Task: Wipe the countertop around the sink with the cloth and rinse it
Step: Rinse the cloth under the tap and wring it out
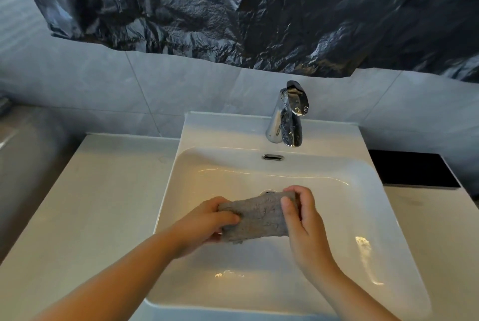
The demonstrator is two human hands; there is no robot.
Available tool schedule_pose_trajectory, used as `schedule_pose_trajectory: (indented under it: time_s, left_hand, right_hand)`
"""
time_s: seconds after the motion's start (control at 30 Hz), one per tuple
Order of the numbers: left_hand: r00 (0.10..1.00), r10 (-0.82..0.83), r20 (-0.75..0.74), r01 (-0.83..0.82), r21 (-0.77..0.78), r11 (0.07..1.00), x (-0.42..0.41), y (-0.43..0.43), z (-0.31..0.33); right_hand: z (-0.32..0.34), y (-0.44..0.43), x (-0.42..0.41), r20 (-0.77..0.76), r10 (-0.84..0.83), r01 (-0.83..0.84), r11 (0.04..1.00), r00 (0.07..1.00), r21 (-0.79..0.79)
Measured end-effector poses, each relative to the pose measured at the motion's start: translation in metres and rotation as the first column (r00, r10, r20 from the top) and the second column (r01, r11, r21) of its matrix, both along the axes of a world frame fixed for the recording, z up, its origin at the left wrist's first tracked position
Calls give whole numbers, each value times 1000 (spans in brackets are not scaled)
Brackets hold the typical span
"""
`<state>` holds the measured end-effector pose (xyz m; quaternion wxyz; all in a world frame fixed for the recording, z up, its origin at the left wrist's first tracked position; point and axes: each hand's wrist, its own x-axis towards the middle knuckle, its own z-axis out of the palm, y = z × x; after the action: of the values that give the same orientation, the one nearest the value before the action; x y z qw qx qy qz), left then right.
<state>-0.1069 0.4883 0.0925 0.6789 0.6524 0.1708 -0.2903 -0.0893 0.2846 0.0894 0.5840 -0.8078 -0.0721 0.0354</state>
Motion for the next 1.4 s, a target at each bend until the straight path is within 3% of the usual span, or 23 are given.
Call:
schedule_pose_trajectory:
  time_s: [0.07,0.13,0.2,0.3,0.37,0.43,0.5,0.53,0.6,0.63,0.67,0.73,0.8,0.87,0.97,1.1,1.2,1.27,1.33,1.4]
  left_hand:
    - [984,178,-32,-180,-106,978,0,-22,17]
    - [929,369,-30,-369,4,929,3,-38,28]
    - [878,464,119,-479,183,859,6,-49,33]
    - [801,406,440,-555,290,780,3,-53,39]
    - [728,302,615,-575,309,757,-2,-54,46]
    - [625,77,777,-545,365,755,-7,-54,49]
    - [459,-245,854,-496,475,727,-8,-51,48]
    - [372,-383,846,-482,529,699,-8,-48,48]
    - [212,-575,791,-452,600,660,-5,-42,45]
    - [203,-592,780,-434,613,660,-5,-42,46]
    - [266,-537,800,-434,597,674,-5,-45,49]
    - [544,-197,815,-444,479,757,-7,-55,53]
    - [819,176,547,-436,392,810,-6,-61,56]
    - [919,346,190,-389,296,872,-1,-58,57]
    - [950,294,-108,-283,107,953,-3,-46,63]
    - [979,-40,-197,23,-87,996,-4,-28,68]
    - [944,-229,-237,141,-336,931,-4,-19,68]
    - [914,-358,-192,243,-449,860,-7,-23,68]
    - [885,-452,-115,347,-485,803,-12,-30,67]
    - [878,-470,-89,376,-479,793,-15,-38,68]
  right_hand:
    - [10,2,0,141,-30,38,998,989,-49]
    - [19,4,0,276,-25,59,991,961,-116]
    - [29,6,-1,371,-48,102,987,927,-127]
    - [41,8,-2,370,-137,169,984,919,-58]
    - [44,9,4,209,-154,174,981,966,-80]
    - [45,5,13,-191,-100,93,995,976,-46]
    - [49,1,16,-625,68,-14,996,778,91]
    - [50,-1,17,-749,132,-57,991,649,125]
    - [55,-3,18,-847,183,-128,982,499,137]
    - [57,-5,18,-850,183,-149,981,494,125]
    - [60,-6,18,-809,166,-163,983,564,88]
    - [64,-11,16,-579,121,-129,991,806,28]
    - [68,-19,9,-389,116,-82,991,914,103]
    - [68,-28,0,-273,205,-156,969,940,193]
    - [59,-37,-7,-156,273,-263,961,949,79]
    - [56,-41,-6,-44,185,-179,978,982,111]
    - [60,-41,-2,124,198,-211,973,972,99]
    - [66,-42,1,324,255,-262,965,911,-23]
    - [68,-44,5,514,342,-294,940,787,-176]
    - [69,-46,10,578,399,-301,917,712,-262]
